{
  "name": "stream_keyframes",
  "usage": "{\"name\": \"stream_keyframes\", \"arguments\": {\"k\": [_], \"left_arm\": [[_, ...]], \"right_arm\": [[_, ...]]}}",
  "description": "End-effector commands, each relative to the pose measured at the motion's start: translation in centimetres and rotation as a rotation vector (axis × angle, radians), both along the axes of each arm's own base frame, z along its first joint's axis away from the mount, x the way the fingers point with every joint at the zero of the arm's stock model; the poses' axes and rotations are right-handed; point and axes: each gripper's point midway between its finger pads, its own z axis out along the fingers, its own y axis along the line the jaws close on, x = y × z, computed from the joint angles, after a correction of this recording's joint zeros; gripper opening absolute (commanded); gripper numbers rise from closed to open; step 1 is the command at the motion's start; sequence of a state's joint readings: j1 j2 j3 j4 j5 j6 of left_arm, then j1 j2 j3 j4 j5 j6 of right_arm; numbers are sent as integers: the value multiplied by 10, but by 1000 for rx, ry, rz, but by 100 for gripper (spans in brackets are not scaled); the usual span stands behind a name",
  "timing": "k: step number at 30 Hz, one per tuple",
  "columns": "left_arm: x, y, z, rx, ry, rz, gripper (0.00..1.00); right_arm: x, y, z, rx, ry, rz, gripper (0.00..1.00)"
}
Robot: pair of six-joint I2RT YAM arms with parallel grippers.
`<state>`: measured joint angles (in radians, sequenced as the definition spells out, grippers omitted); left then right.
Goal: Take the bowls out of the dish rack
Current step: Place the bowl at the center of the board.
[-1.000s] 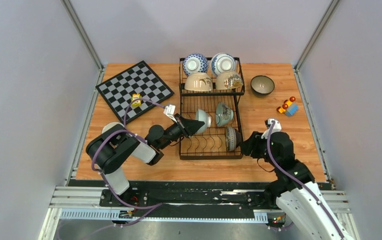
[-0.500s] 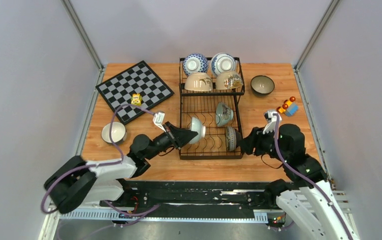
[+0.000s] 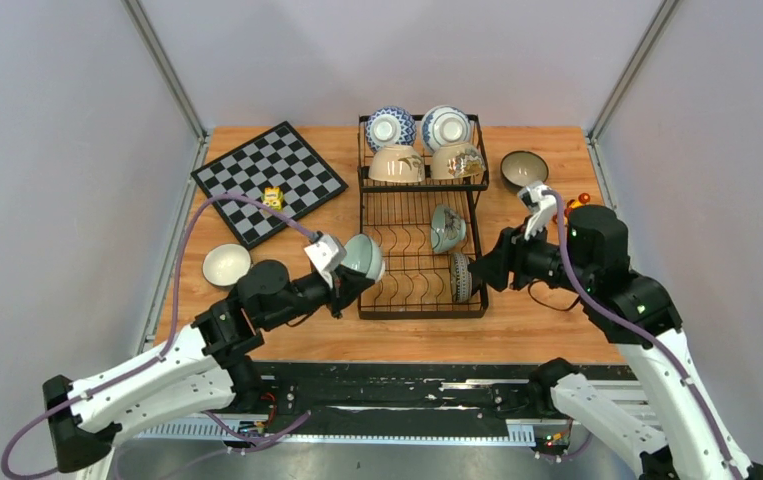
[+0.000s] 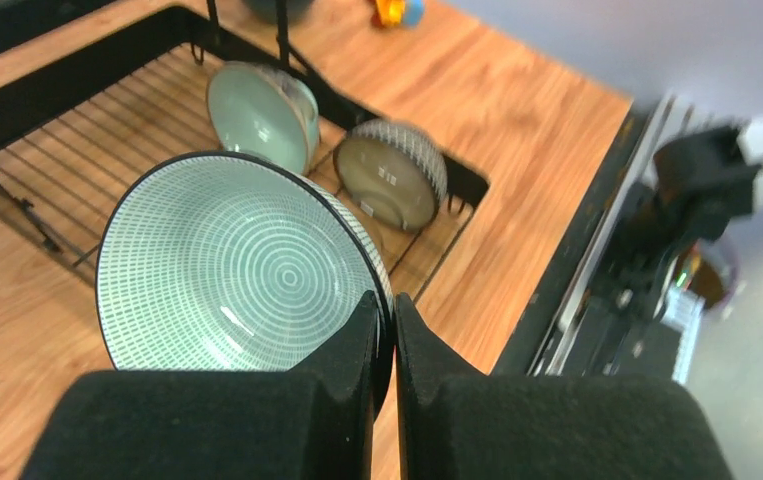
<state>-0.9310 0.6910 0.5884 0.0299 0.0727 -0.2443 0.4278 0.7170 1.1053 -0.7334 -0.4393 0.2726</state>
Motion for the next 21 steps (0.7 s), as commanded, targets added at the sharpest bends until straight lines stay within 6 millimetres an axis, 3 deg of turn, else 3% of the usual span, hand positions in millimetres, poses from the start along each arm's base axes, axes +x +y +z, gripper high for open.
{"name": "stream_keyframes", "arguments": {"k": [1,9,12,17,21], "left_arm": [[-11,17,-11,304,-228,-33,0],[-22,5,6,470,-477,-130,0],[-26,0,-1,508,-505,-175,0],[-35,-5,-18,642,-586,-244,0],[-47,-10,-32,720,-633,-323,0]], "right_arm": [[-4,6,-6,-127,27,88,50],[3,33,-5,-259,76,161,51],[4,47,-10,-265,111,179,52],[9,70,-2,-213,127,179,56],[10,89,0,-283,108,214,63]]}}
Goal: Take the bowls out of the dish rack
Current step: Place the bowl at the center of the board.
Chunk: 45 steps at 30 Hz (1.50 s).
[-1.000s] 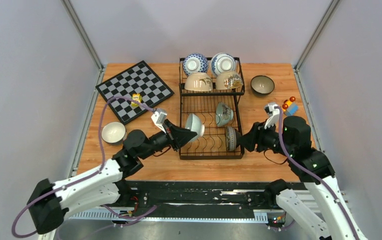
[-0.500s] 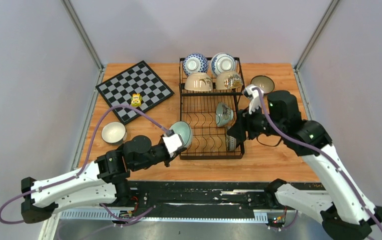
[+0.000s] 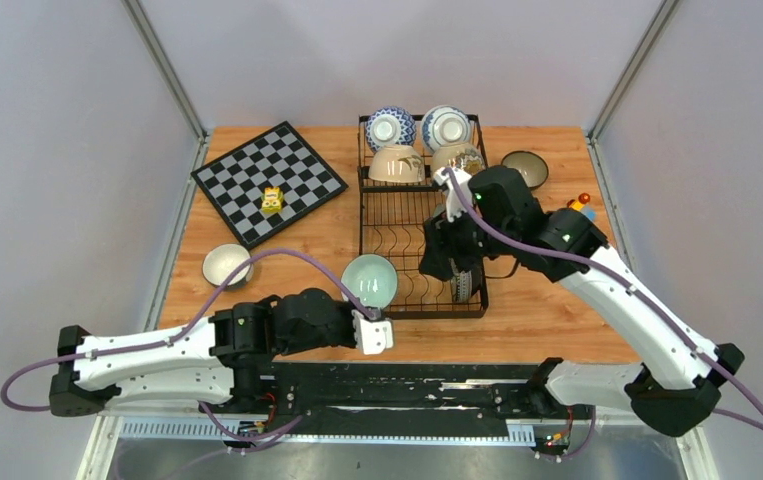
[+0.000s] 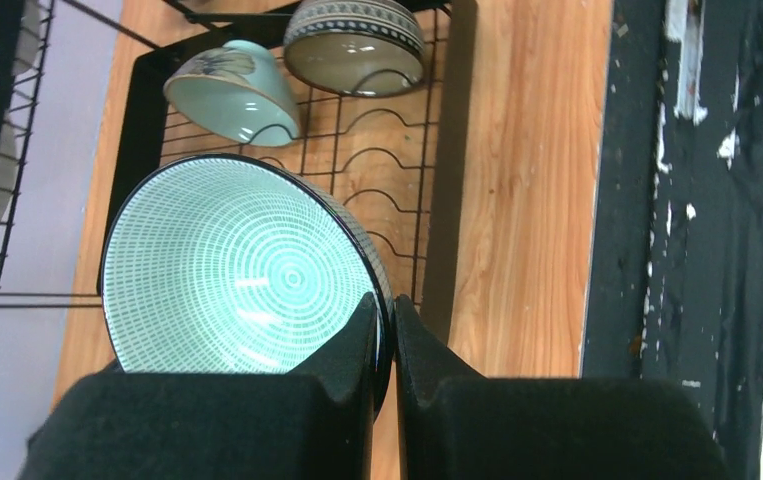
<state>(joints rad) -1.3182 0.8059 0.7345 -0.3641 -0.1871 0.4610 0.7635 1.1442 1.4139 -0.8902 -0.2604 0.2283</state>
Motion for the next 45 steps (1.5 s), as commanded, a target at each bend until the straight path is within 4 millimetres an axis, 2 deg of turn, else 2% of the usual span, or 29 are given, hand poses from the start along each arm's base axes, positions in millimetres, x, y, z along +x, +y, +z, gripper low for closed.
{"name": "stream_keyframes", "arguments": {"k": [1,6,11,20,25,34,37,39,44,45], "left_arm": [[-4,-5,13,48,-116,-68,0],[-17,-6,7,81,-142,-136,0],[-26,-5,1,108,-158,-185,0],[-30,-5,3,96,-156,-196,0],[-30,-6,3,89,-147,-186,0],[-29,-6,0,75,-128,-161,0],[-29,-6,0,67,-114,-148,0],[-27,-6,1,60,-100,-123,0],[-20,-4,5,19,-67,-34,0],[-17,-4,6,4,-58,-3,9]], "right_arm": [[-3,21,11,-56,-33,33,63],[-3,36,-7,-199,-32,94,65],[-4,51,-17,-261,-30,138,65],[-4,57,-40,-370,-16,169,61],[-10,59,-53,-413,-4,195,52],[-16,64,-64,-444,11,217,29],[-19,66,-70,-460,20,232,15],[-22,68,-71,-462,20,240,2],[-13,63,-69,-484,-15,190,0],[-11,61,-67,-486,-25,179,0]]}}
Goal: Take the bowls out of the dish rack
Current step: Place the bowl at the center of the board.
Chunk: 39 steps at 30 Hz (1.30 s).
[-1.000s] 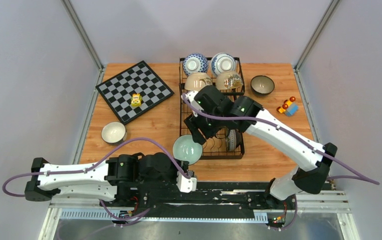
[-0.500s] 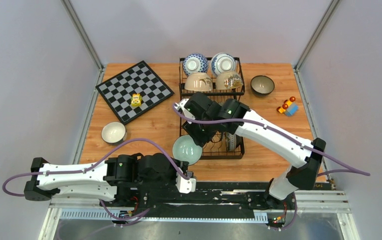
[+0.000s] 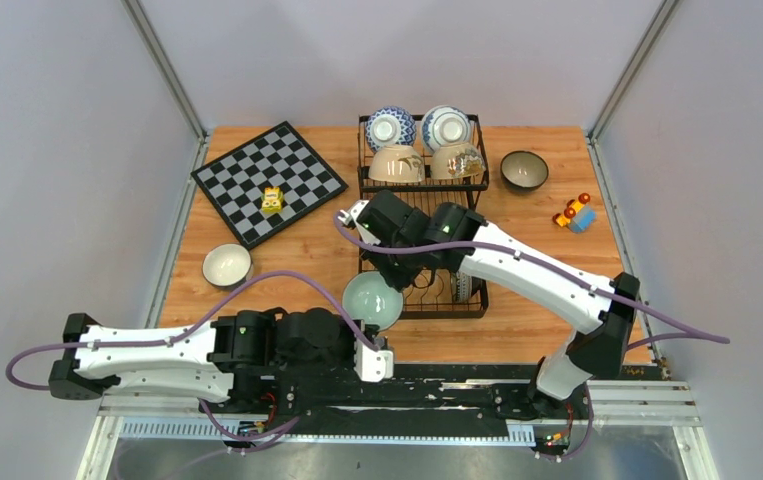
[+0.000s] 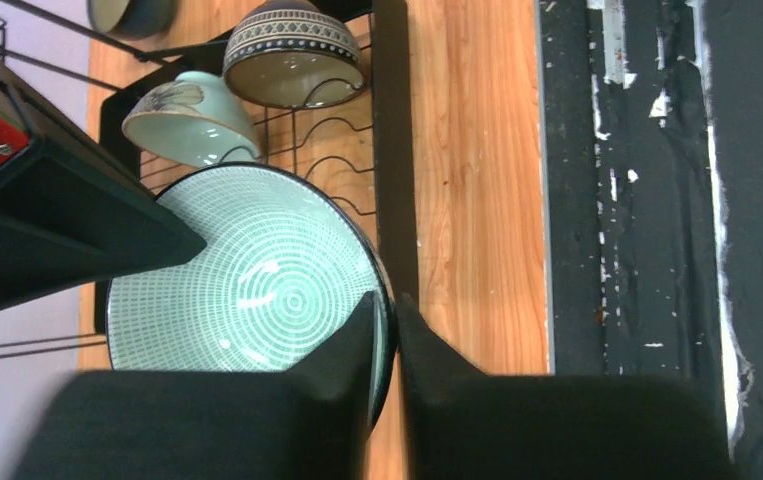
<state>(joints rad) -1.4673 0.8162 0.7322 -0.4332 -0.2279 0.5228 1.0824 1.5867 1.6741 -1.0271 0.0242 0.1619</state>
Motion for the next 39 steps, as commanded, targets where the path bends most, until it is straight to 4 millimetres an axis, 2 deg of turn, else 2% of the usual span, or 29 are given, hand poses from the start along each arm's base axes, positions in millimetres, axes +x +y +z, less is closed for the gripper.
{"name": "stream_keyframes", "arguments": {"k": [1,2,4,5,6,7,10,14,20,23,25,29,34,37,39], "left_arm": [[19,1,22,-119,7,162,24],[21,1,25,-141,17,191,43],[28,4,32,-213,46,276,71],[32,6,37,-263,61,320,80],[36,9,42,-314,75,364,95],[40,12,48,-376,89,408,99],[49,22,62,-527,143,514,100],[55,34,70,-601,170,593,100],[75,47,52,-666,173,818,100],[83,57,37,-702,175,962,100],[86,63,27,-752,213,1052,100],[85,73,4,-830,309,1156,100],[81,81,-15,-860,392,1207,100],[77,81,-22,-847,427,1204,100],[75,79,-26,-832,440,1194,100]], "right_arm": [[-5,-19,-1,-77,-25,-13,0],[-3,-23,2,-77,-42,-26,0],[-1,-31,6,-76,-76,-53,0],[1,-36,8,-72,-91,-67,0],[1,-41,10,-69,-106,-83,0],[1,-47,12,-63,-117,-98,0],[1,-67,18,-51,-159,-160,0],[8,-116,32,-21,-242,-296,0],[40,-217,39,-13,-302,-629,0],[53,-253,37,22,-327,-803,0],[58,-268,24,28,-335,-914,0],[71,-297,-6,176,-306,-1195,0],[75,-332,-51,245,-294,-1483,0],[77,-344,-72,298,-292,-1603,0],[77,-364,-84,281,-309,-1705,0]]}}
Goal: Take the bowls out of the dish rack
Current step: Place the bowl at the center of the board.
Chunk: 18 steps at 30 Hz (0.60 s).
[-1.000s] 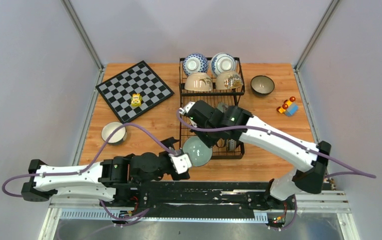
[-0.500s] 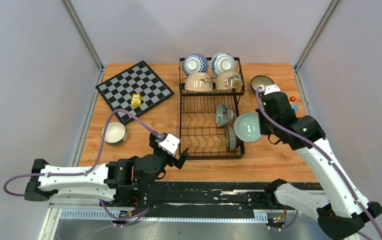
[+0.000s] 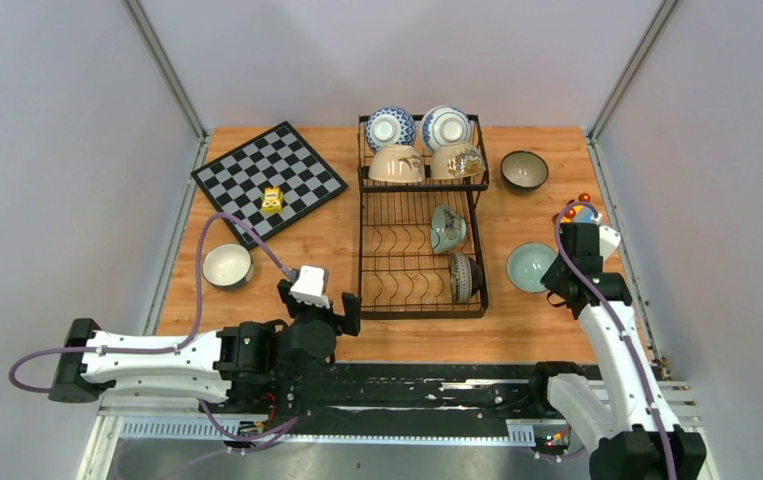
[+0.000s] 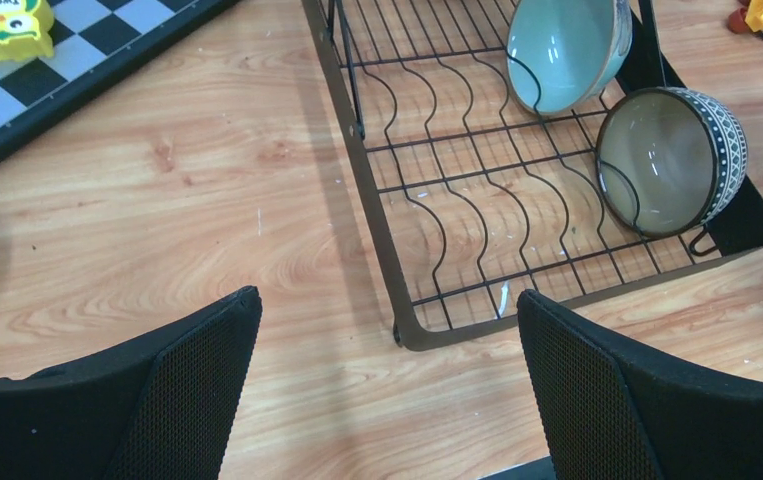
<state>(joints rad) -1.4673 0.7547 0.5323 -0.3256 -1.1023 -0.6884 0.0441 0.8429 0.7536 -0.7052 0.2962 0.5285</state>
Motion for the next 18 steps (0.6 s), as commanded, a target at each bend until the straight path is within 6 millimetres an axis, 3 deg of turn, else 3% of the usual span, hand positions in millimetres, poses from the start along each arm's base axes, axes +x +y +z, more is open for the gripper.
{"name": "stream_keyframes", "arguments": {"k": [1,5,11,18], "left_arm": [[-2,4,-11,-65,44,31,100],[-4,4,-17,-70,58,28,100],[-6,0,-24,-68,66,-2,100],[-2,10,-18,-52,35,22,100]], "right_arm": [[25,-30,0,70,-161,-257,0],[39,-46,-11,74,-138,-329,0],[84,-43,-28,232,-223,-343,0],[132,-46,-27,279,-244,-291,0]]}}
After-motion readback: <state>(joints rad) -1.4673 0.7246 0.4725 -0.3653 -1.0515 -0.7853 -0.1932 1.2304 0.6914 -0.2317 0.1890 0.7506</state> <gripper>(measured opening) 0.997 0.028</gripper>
